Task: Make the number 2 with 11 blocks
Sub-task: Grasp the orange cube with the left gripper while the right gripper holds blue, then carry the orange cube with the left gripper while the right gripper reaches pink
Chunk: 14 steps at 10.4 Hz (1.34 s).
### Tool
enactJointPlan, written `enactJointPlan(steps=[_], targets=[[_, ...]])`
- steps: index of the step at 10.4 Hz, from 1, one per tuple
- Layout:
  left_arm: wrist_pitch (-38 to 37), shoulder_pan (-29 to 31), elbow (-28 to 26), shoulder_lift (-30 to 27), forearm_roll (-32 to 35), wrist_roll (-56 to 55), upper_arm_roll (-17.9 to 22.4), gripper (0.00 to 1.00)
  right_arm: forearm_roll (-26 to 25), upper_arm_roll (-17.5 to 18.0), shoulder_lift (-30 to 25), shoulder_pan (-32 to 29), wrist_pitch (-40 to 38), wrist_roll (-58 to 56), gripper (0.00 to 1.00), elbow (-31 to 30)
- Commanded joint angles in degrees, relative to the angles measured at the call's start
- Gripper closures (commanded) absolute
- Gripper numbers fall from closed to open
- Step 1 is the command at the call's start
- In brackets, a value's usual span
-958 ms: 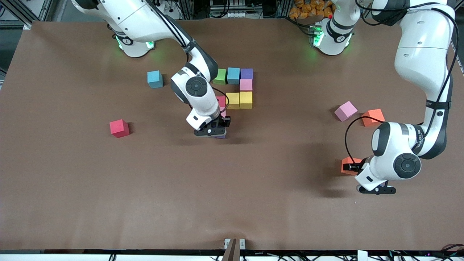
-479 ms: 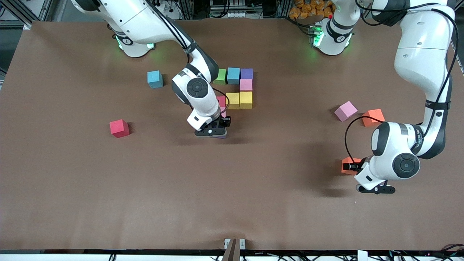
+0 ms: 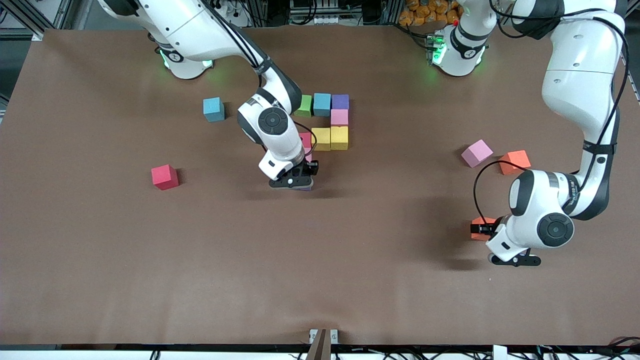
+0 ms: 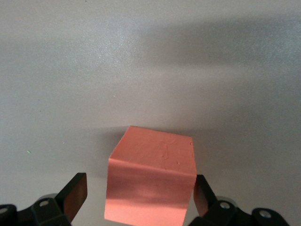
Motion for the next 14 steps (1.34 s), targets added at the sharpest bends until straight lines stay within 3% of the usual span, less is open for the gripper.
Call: enactJointPlan(steps=[1, 5, 9, 14], targets=[[0.9, 0.3, -0.5, -0.1, 0.6, 0.6, -0.2, 0.01, -0.9, -0.7, 0.7, 0.8, 0.0, 1.1, 0.49, 0.9], [0.9, -0.1, -0.4, -0.1, 0.6, 0.0, -0.2, 0.33, -0.8, -0.7, 0.7, 0.8, -0.6, 1.0, 0.49, 0.7], [0.9, -0.1, -0.4, -0.1, 0.4, -0.2, -0.2, 0.55, -0.6, -0.6, -0.1, 0.8, -1.0, 1.2, 0.49, -0.2], [0.9, -0.5, -0.1, -0.5, -1.7, -5.0, -0.9, 0.58, -0.6, -0.6, -0.1, 1.1, -1.0, 1.2, 0.49, -0.4]])
